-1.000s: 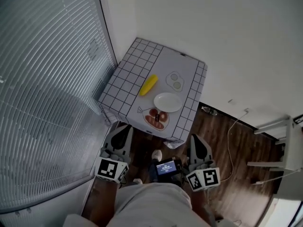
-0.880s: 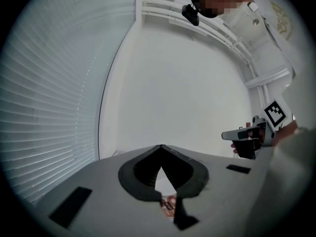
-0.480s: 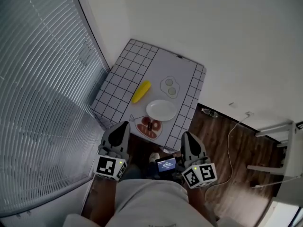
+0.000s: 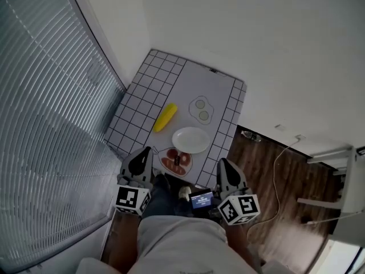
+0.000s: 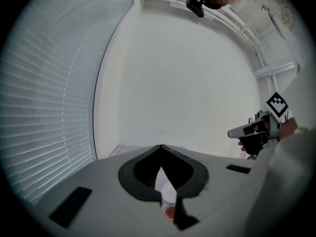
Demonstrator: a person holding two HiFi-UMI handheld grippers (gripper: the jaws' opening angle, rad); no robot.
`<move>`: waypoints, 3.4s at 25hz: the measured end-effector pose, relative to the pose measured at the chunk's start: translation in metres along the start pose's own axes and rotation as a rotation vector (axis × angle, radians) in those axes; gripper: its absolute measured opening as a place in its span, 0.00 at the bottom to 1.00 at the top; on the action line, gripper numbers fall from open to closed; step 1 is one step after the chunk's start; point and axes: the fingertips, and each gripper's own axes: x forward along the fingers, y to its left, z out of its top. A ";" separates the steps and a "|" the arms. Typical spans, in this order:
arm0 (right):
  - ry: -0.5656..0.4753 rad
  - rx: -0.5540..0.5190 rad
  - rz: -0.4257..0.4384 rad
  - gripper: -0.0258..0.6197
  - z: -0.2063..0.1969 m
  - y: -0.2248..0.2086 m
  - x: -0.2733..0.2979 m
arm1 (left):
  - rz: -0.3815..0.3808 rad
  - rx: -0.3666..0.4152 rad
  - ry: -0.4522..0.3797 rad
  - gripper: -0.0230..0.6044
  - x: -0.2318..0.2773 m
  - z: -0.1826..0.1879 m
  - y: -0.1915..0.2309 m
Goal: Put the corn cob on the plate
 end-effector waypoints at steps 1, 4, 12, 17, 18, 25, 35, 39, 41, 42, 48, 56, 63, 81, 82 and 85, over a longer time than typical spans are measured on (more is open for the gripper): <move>0.000 0.003 -0.010 0.05 0.001 -0.002 0.005 | -0.003 0.000 0.004 0.05 0.006 -0.003 0.004; 0.000 0.032 -0.050 0.05 0.000 -0.006 0.020 | -0.011 0.005 0.028 0.05 0.024 -0.011 0.014; 0.017 0.051 -0.145 0.05 0.000 -0.009 0.064 | -0.080 -0.016 0.079 0.05 0.070 -0.025 0.046; 0.079 0.068 -0.190 0.05 -0.018 -0.014 0.092 | -0.129 -0.005 0.120 0.05 0.095 -0.041 0.058; 0.099 0.075 -0.198 0.05 -0.024 -0.014 0.096 | -0.137 -0.002 0.127 0.05 0.099 -0.045 0.059; 0.174 0.114 -0.239 0.05 -0.048 -0.016 0.122 | -0.211 0.030 0.197 0.05 0.116 -0.072 0.060; 0.237 0.148 -0.277 0.05 -0.074 -0.015 0.160 | -0.251 0.100 0.287 0.05 0.139 -0.112 0.075; 0.273 0.152 -0.286 0.05 -0.084 -0.012 0.173 | -0.256 0.127 0.336 0.05 0.147 -0.127 0.082; 0.286 0.156 -0.294 0.05 -0.088 -0.011 0.178 | -0.268 0.131 0.348 0.05 0.150 -0.132 0.082; 0.290 0.156 -0.298 0.05 -0.090 -0.011 0.181 | -0.275 0.138 0.353 0.05 0.152 -0.134 0.082; 0.321 0.168 -0.304 0.05 -0.103 -0.008 0.198 | -0.306 0.176 0.377 0.05 0.158 -0.148 0.081; 0.356 0.192 -0.283 0.08 -0.113 0.000 0.227 | -0.363 0.169 0.406 0.07 0.162 -0.165 0.080; 0.402 0.242 -0.240 0.22 -0.124 0.009 0.254 | -0.436 0.149 0.439 0.29 0.166 -0.177 0.072; 0.544 0.351 -0.238 0.42 -0.165 0.014 0.298 | -0.535 0.173 0.506 0.42 0.171 -0.203 0.060; 0.549 0.351 -0.239 0.42 -0.167 0.015 0.299 | -0.539 0.171 0.505 0.42 0.171 -0.203 0.059; 0.558 0.367 -0.242 0.44 -0.171 0.016 0.304 | -0.557 0.158 0.515 0.43 0.172 -0.206 0.058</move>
